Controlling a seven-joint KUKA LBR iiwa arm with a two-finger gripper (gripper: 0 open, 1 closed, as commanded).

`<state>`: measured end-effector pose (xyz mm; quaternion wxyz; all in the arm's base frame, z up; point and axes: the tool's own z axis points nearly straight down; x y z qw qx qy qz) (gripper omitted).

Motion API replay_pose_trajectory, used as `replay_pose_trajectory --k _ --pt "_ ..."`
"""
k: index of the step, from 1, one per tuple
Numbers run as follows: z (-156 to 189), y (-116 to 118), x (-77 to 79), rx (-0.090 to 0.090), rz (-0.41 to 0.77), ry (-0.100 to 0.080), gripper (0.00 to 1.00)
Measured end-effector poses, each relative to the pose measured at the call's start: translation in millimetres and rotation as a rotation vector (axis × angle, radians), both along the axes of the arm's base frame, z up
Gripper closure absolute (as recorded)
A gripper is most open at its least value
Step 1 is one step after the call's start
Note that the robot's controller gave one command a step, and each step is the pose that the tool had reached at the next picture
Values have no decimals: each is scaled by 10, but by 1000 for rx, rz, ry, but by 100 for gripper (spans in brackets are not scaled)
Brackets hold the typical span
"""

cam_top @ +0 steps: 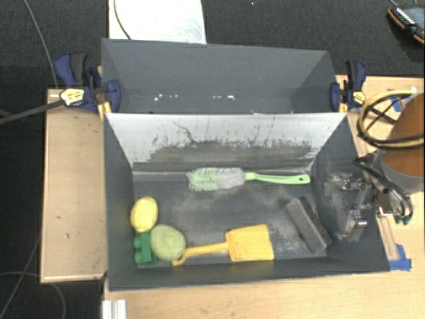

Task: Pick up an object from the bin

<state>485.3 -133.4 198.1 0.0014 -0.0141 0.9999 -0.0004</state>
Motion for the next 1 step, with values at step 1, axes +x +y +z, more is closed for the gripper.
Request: replay_pose_trajectory --k 1 --pt "-284 49 111 2 -344 2 0"
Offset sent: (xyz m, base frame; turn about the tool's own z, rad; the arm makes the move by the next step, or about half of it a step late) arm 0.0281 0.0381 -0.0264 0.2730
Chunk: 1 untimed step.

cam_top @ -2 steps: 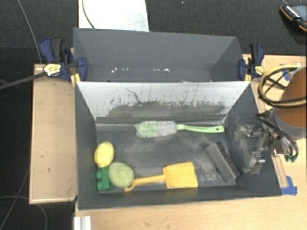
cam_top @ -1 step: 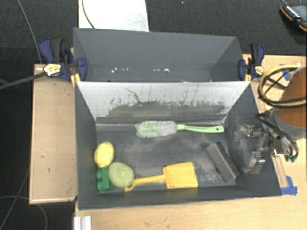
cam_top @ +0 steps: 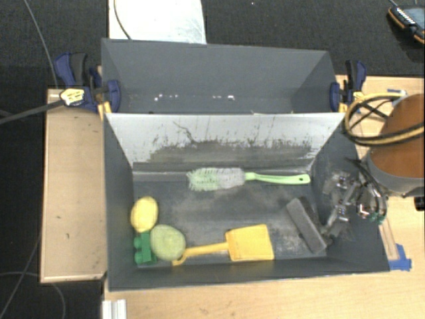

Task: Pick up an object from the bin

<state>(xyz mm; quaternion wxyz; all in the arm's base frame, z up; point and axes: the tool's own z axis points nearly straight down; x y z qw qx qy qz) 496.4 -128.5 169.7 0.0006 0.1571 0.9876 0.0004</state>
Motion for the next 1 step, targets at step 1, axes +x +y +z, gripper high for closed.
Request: replay_pose_trajectory --k 1 --pt "26 340 182 -1 74 -6 0"
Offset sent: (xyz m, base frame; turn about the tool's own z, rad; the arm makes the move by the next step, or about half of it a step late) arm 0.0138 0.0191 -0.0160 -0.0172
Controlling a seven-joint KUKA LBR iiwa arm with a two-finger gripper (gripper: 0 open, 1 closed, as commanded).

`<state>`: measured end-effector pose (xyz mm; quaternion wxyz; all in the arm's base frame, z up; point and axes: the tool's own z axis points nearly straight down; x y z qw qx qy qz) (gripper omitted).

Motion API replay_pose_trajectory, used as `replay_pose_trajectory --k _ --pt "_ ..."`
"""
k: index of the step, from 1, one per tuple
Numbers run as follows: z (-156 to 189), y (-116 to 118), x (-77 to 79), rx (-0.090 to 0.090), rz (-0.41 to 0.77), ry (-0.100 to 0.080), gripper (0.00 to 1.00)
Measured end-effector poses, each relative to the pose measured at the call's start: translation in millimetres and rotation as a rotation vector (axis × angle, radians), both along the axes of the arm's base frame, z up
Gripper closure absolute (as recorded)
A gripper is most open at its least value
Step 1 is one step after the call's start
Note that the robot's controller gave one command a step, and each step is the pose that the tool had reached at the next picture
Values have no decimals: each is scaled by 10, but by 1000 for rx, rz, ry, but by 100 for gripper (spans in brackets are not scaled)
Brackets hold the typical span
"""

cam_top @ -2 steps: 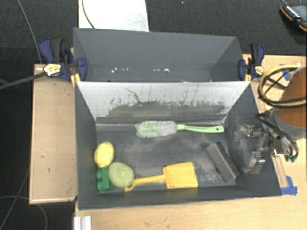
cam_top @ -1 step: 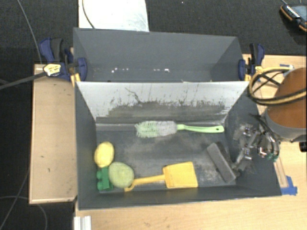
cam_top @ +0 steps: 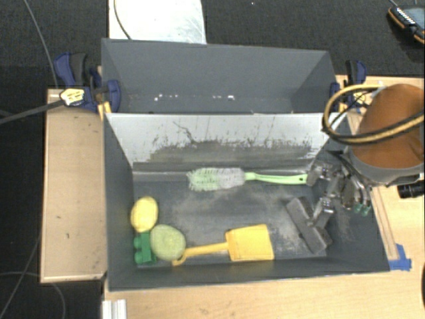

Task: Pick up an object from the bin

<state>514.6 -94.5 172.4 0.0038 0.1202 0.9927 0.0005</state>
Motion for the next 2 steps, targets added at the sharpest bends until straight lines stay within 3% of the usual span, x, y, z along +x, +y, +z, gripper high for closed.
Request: replay_pose_trajectory --k 2 --pt "-342 -223 -113 0 -54 2 0"
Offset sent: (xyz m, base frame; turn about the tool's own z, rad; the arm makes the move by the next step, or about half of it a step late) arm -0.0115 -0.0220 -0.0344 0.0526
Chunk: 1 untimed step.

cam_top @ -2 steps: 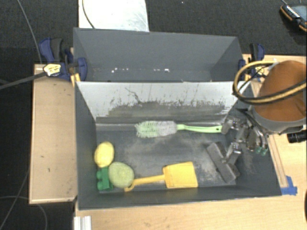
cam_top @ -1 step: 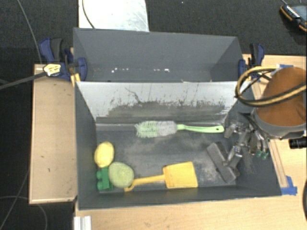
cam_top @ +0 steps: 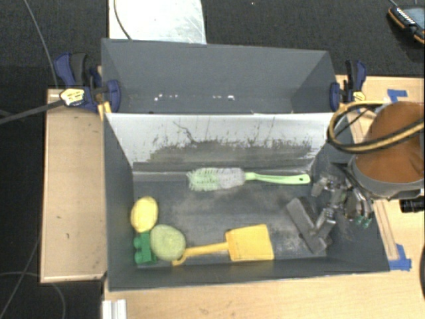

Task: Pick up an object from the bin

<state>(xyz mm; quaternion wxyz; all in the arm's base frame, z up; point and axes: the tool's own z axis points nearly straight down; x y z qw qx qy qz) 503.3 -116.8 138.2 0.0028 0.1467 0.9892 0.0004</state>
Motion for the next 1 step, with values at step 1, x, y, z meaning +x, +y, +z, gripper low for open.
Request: replay_pose_trajectory --k 1 --pt "-379 167 -33 0 -73 -4 0"
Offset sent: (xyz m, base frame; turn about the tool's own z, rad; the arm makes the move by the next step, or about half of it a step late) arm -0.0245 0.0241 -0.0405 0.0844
